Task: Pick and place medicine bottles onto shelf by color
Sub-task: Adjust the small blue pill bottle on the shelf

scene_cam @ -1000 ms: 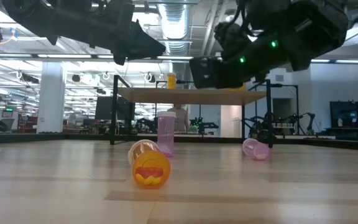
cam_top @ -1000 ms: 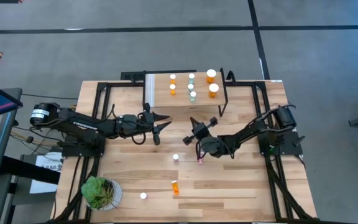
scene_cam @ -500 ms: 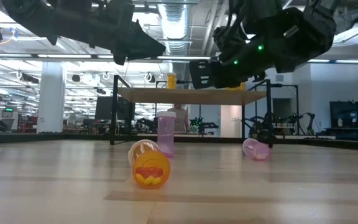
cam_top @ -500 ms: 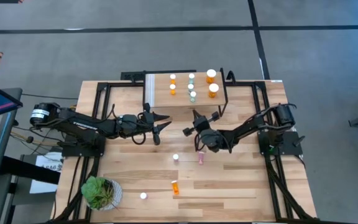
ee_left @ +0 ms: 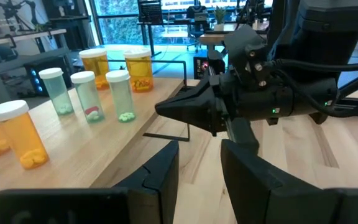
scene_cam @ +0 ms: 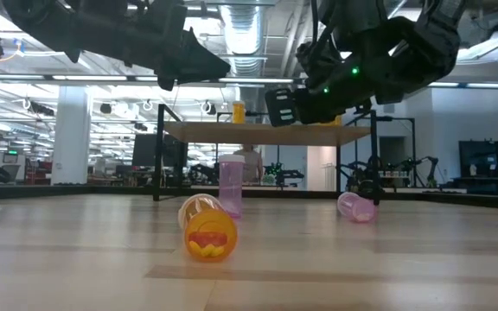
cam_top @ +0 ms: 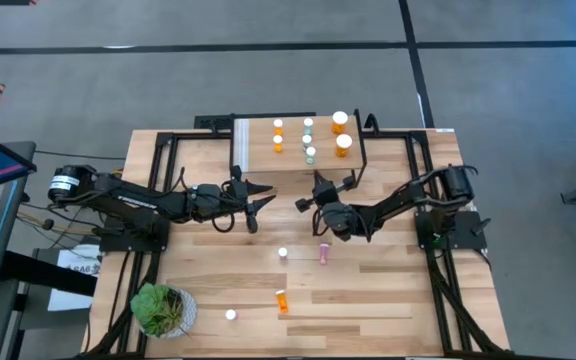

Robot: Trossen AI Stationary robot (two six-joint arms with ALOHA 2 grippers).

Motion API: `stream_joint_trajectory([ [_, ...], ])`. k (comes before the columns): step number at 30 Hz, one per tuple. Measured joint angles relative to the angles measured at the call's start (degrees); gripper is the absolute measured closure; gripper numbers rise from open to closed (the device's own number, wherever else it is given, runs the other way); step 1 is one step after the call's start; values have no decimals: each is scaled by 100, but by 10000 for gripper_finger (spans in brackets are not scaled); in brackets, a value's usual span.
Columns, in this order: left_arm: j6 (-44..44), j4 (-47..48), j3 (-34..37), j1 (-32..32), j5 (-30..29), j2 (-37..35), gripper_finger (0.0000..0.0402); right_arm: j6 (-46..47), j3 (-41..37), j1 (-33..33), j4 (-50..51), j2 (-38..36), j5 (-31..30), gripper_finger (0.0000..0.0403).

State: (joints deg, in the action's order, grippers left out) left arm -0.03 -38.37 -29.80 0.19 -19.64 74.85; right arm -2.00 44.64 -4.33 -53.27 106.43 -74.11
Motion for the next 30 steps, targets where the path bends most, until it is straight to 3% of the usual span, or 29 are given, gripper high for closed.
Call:
stream_joint_trajectory([
  [30, -21, -6, 0, 0, -2, 0, 295, -305, 212, 415, 75, 0, 435, 403],
])
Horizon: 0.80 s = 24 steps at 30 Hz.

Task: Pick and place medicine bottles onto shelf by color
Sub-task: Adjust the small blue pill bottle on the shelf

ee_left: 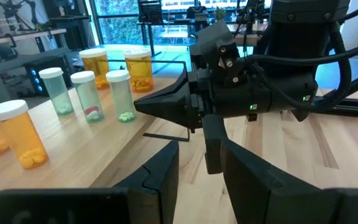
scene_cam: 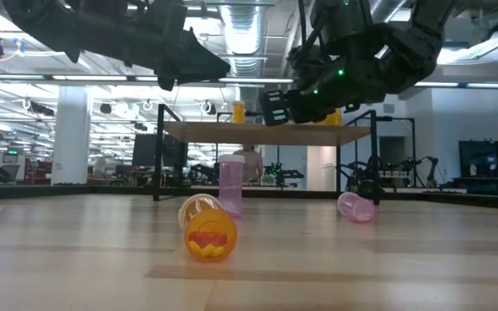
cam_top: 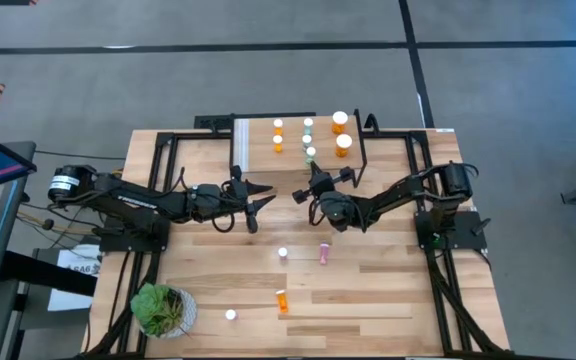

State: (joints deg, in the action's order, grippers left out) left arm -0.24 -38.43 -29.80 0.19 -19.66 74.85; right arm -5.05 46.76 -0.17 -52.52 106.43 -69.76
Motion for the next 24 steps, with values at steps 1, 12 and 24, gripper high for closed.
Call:
stream_joint_trajectory([
  [1, -1, 1, 0, 0, 0, 0, 295, -1, 0, -1, 23, 0, -14, 403],
  [12, -1, 1, 0, 0, 0, 0, 295, 45, 0, 118, 84, 0, -223, 403],
  [24, -1, 1, 0, 0, 0, 0, 295, 157, 0, 278, 53, 0, -7, 403],
])
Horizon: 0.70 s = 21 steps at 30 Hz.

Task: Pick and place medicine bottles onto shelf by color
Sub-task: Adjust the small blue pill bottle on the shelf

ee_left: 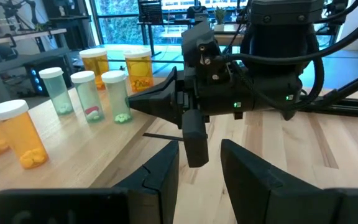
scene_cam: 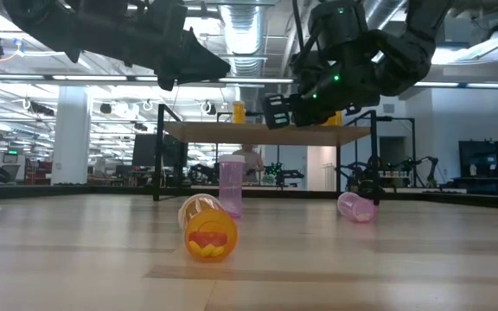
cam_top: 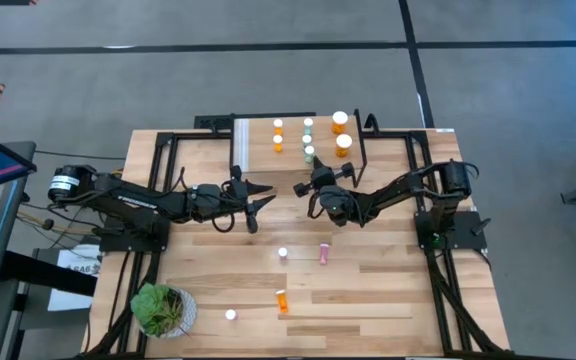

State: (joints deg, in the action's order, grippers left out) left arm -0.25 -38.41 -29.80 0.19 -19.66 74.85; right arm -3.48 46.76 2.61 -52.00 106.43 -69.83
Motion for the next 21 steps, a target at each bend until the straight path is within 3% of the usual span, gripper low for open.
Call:
stream_joint_trajectory([
  [21, 0, 0, 0, 0, 0, 0, 294, 192, 0, 44, -3, 0, 249, 403],
])
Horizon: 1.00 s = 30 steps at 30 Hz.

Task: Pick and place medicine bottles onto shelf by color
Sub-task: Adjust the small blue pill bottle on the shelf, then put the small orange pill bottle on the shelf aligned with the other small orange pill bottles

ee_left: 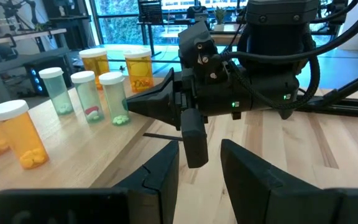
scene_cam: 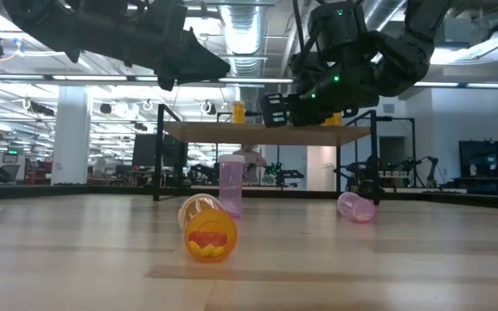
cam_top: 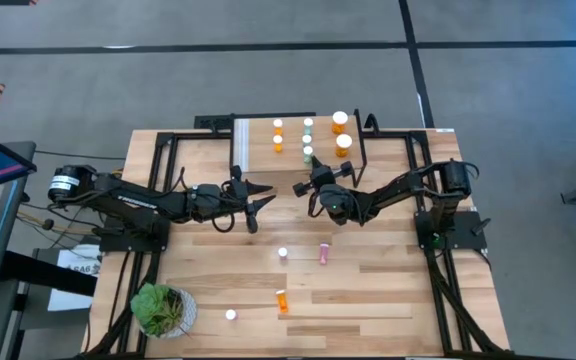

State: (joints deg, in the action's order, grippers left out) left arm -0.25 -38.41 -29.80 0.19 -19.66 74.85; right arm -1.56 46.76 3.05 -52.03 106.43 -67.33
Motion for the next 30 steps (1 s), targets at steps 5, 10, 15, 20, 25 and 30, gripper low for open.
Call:
stream_joint_trajectory([
  [5, 0, 1, 0, 0, 1, 0, 294, 2, 0, 0, -2, 0, 54, 403],
  [10, 0, 0, 0, 0, 0, 2, 295, 4, 0, 0, -13, 0, 152, 403],
  [15, 0, 2, 0, 0, 0, 1, 295, -87, 0, -1, -14, 0, 137, 403],
  [20, 4, 117, 0, 0, -1, 2, 295, -520, 2, -341, 62, -94, -671, 402],
  [25, 4, 186, -2, 0, -37, 2, 295, -647, 2, -1257, 59, -481, -911, 402],
  [30, -61, 183, -2, 13, 157, 2, 295, -1020, 2, -2451, 578, -1015, -702, 401],
])
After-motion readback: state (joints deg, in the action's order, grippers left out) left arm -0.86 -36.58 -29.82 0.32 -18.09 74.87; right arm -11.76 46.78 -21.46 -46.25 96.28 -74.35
